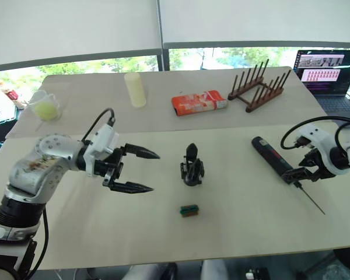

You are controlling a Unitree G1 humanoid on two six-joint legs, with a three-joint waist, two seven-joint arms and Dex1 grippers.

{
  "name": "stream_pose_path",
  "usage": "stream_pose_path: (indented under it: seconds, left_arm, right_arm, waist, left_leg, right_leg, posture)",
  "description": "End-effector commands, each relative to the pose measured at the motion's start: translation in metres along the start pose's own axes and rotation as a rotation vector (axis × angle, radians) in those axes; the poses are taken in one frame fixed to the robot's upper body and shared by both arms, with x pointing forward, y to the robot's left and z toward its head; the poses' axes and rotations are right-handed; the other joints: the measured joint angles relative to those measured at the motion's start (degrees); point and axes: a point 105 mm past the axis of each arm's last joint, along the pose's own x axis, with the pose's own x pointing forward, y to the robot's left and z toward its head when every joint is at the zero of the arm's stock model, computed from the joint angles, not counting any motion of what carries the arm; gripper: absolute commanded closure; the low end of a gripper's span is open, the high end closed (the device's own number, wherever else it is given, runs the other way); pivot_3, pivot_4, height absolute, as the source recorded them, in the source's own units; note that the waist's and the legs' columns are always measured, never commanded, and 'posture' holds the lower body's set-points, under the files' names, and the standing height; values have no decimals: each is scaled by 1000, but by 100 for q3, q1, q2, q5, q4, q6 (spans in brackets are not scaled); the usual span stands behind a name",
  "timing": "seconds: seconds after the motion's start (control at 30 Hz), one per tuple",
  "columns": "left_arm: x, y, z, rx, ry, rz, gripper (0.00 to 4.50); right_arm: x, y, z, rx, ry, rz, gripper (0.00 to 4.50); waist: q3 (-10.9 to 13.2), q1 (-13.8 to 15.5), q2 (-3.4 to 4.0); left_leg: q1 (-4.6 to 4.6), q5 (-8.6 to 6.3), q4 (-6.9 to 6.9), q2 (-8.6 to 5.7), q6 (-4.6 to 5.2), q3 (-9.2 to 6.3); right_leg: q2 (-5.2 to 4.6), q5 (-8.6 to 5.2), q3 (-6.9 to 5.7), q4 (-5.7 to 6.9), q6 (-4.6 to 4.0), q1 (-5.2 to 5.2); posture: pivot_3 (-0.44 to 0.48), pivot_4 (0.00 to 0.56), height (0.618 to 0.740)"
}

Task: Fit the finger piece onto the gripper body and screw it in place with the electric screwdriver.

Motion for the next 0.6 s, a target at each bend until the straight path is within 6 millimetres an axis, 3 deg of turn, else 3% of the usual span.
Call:
stream_pose_path:
  seconds: [0.03,0.2,0.47,0.5,0.6]
  left_arm:
    - [-2,-3,23,30,-22,9,88]
    - [2,2,36,113,-29,59,88]
    - [4,-12,42,133,-4,-16,88]
    - [3,-13,42,136,0,-22,0]
    - [3,-12,43,139,-1,-24,0]
  right_arm:
    - [-1,-13,-4,9,40,-30,24]
    - [18,-19,-1,27,47,-40,24]
    - [35,-15,3,21,13,5,24]
    - [35,-15,4,24,10,9,557]
    - [29,-15,5,-37,-3,28,1533]
  waist:
    - [0,-24,0]
    - [2,-46,0]
    - [2,-85,-1]
    - [2,-90,-1]
    - [2,-91,-1]
  left_leg:
    - [1,0,-1,2,0,0]
    - [10,1,2,2,-4,8]
    - [27,2,2,3,-7,5]
    - [30,1,2,3,-9,6]
    - [38,-18,1,3,-43,6]
  right_leg:
    - [3,0,-2,1,0,-2]
    - [8,1,-4,-1,-2,5]
    - [16,2,-3,-1,-5,18]
    - [16,3,-2,-1,-5,21]
    - [17,3,0,3,-6,25]
  posture:
    - [0,150,740]
    - [0,150,740]
    - [0,150,740]
    - [0,150,740]
    - [0,150,740]
